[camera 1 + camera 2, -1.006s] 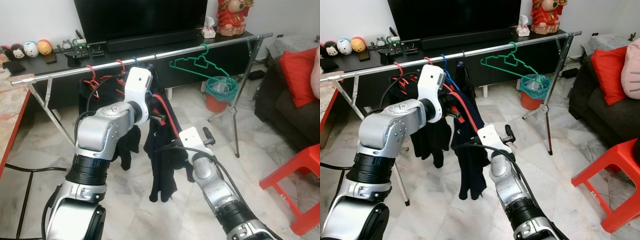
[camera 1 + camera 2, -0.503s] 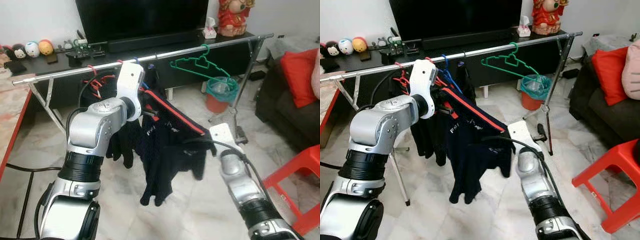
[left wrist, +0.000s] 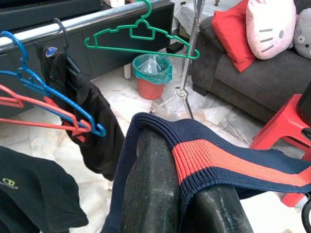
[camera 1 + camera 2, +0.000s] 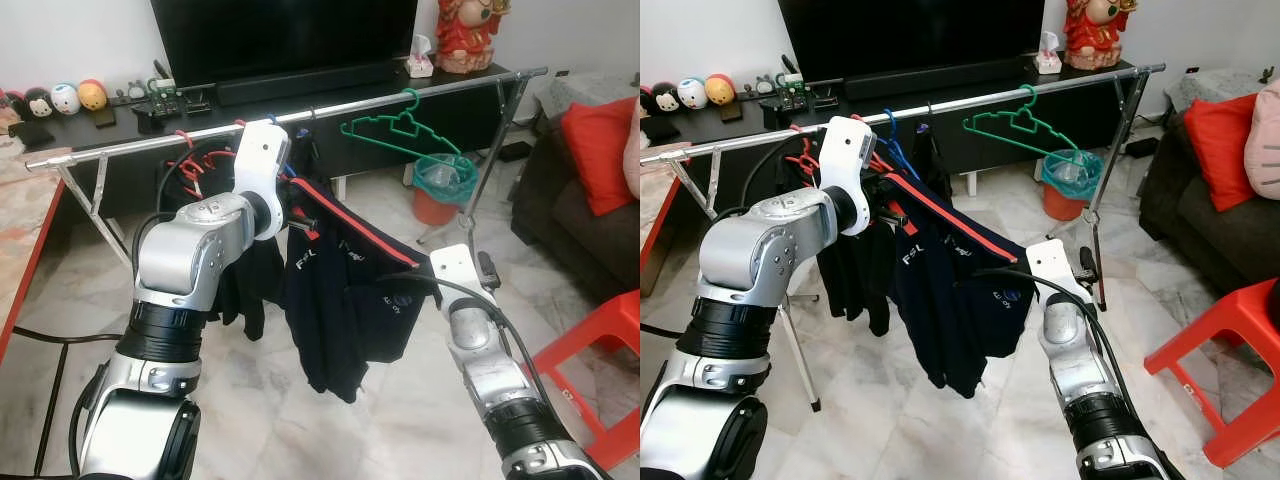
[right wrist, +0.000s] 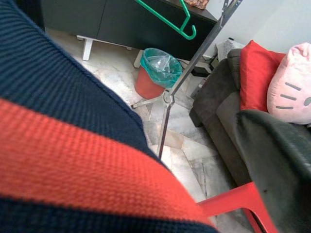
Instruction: Hang hanger
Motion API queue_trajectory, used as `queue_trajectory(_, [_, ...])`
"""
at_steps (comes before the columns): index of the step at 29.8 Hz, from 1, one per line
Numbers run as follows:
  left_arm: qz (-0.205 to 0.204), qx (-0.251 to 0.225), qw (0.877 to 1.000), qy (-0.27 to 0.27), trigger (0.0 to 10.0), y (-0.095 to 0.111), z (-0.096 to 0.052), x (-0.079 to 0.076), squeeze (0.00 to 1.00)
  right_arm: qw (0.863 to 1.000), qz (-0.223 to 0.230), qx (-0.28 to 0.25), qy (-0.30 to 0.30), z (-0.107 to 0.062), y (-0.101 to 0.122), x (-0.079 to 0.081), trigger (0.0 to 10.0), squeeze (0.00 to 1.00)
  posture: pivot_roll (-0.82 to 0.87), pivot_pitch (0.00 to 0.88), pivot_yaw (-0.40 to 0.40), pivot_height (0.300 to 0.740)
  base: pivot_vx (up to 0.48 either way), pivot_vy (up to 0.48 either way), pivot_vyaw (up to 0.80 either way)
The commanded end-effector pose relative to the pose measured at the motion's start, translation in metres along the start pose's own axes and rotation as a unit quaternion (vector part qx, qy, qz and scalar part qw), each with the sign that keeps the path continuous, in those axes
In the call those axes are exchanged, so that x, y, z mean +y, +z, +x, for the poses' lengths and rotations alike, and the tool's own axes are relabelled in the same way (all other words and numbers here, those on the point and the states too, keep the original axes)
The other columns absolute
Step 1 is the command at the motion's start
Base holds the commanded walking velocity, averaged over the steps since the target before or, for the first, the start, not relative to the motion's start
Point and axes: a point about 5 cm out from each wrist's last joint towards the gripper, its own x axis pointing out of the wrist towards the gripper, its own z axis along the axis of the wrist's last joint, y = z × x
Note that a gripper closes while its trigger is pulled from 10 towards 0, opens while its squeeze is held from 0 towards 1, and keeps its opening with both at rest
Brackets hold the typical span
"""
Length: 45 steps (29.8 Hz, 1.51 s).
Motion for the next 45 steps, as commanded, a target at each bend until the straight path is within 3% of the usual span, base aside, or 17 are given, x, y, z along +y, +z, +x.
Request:
queue_trajectory(1, [0.017,-0.037,0.999,0.006,10.0,0.019,-0.005,0.002,0.0,1.0,0.017,-0.006,-0.006,0.0,0.003,-0.004,0.0,0.0,0.09,0.0,0.062,0.74,0.0,0.0,0.0])
queue_trajectory(14, [0.017,-0.032,0.999,0.011,10.0,0.015,-0.005,0.003,0.0,1.0,0.022,-0.012,-0.004,0.0,0.006,-0.007,0.0,0.0,0.09,0.001,0.06,0.74,0.0,0.0,0.0])
queue_trajectory(31, [0.055,0.002,0.998,0.005,10.0,-0.008,0.0,0.005,0.0,1.0,0.026,-0.012,-0.006,0.0,0.007,-0.008,0.0,0.0,0.08,0.001,0.065,0.74,0.0,0.0,0.0])
queue_trajectory(32, [0.055,0.004,0.998,0.001,10.0,-0.01,0.0,0.004,0.56,1.0,0.026,-0.012,-0.006,0.0,0.007,-0.008,0.0,0.0,0.08,0.001,0.065,0.74,0.0,0.0,0.0])
queue_trajectory(33, [0.07,0.017,0.997,-0.026,10.0,-0.023,0.001,0.001,1.0,1.0,0.027,-0.012,-0.005,0.0,0.007,-0.008,0.0,0.0,0.08,0.001,0.065,0.74,0.0,0.0,0.0])
queue_trajectory(34, [0.07,0.017,0.997,-0.026,10.0,-0.023,0.001,0.001,1.0,1.0,0.027,-0.012,-0.005,0.0,0.007,-0.008,0.0,0.0,0.08,0.001,0.065,0.74,0.0,0.0,0.0])
queue_trajectory(37, [0.056,0.052,0.996,-0.043,10.0,-0.052,0.002,-0.001,1.0,1.0,0.027,-0.01,0.007,-0.002,0.007,-0.005,0.0,0.0,0.08,0.004,0.066,0.74,0.0,0.0,0.0])
queue_trajectory(45, [0.059,0.087,0.993,-0.062,10.0,-0.078,0.002,-0.005,1.0,0.999,0.03,-0.016,0.041,-0.005,0.011,0.008,0.0,0.0,0.08,0.009,0.068,0.74,0.0,0.0,0.0])
